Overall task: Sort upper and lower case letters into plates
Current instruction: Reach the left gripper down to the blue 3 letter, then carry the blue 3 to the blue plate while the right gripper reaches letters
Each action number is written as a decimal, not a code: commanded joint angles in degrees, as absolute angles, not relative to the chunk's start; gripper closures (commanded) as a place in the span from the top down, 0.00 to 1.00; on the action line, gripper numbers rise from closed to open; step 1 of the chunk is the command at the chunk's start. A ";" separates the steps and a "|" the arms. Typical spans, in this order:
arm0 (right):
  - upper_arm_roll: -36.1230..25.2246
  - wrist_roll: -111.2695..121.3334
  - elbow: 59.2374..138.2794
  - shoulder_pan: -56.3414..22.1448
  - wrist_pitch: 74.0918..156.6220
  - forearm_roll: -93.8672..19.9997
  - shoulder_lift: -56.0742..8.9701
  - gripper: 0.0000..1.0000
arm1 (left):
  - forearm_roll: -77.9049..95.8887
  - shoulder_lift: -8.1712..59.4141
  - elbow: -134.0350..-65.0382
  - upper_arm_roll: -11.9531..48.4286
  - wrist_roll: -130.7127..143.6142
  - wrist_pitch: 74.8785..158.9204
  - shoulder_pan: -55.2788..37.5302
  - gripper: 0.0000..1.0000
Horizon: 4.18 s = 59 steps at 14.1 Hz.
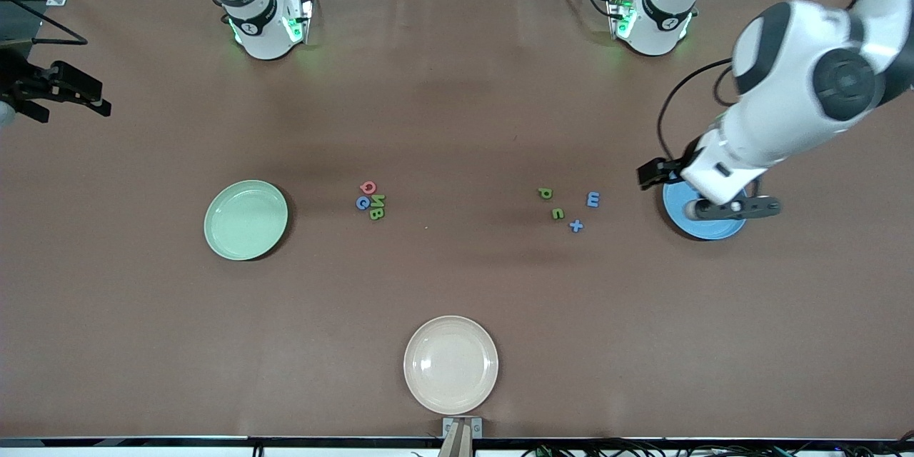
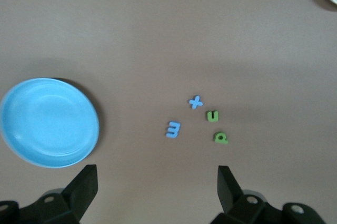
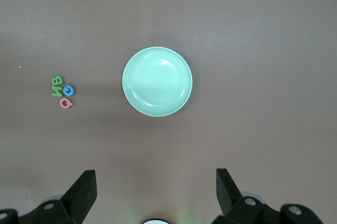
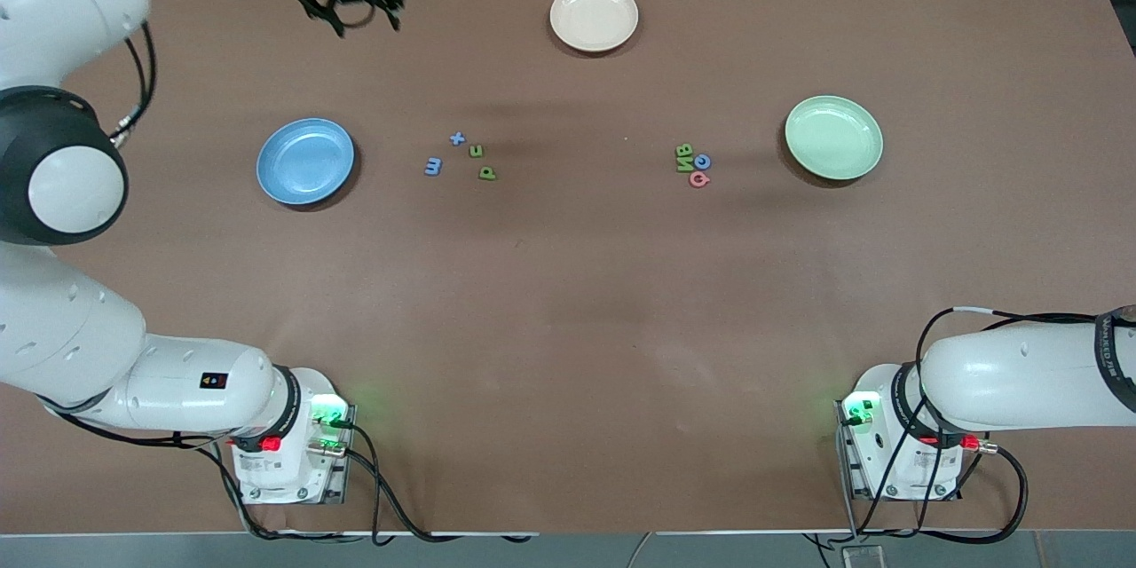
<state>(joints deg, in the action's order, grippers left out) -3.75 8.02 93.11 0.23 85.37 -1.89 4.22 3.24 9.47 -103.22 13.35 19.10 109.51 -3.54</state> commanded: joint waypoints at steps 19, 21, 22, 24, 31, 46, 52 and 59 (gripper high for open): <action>-4.13 8.17 91.67 1.58 86.31 -1.67 4.05 1.00 | -11.34 22.68 -128.05 15.82 31.82 148.70 -7.82 0.87; -4.13 8.09 91.06 2.11 86.83 -1.76 2.73 1.00 | -11.51 22.85 -128.84 15.82 31.82 149.85 -7.91 0.81; -4.13 8.26 91.05 2.20 87.44 -1.67 1.33 1.00 | -12.12 23.11 -129.11 15.82 31.82 150.11 -7.91 0.78; -4.13 8.17 91.06 4.21 88.68 -2.54 -1.48 1.00 | -12.48 23.20 -129.55 15.82 31.90 150.64 -7.91 0.72; -3.69 7.39 90.88 2.21 90.53 -2.81 -8.70 1.00 | -12.66 24.43 -129.64 15.47 31.82 152.49 -7.91 0.45; -3.69 -20.30 96.50 -27.50 115.73 -8.44 -24.68 1.00 | -17.14 18.91 -129.11 15.82 37.89 147.67 -3.96 0.10; -3.60 -20.13 105.64 -30.66 131.21 -8.35 -27.33 1.00 | -17.14 11.69 -131.04 16.08 21.21 139.48 5.43 0.10; -3.69 -19.42 106.70 -33.04 138.86 -7.91 -32.60 0.97 | -17.14 13.79 -131.40 15.91 2.92 139.83 18.01 0.10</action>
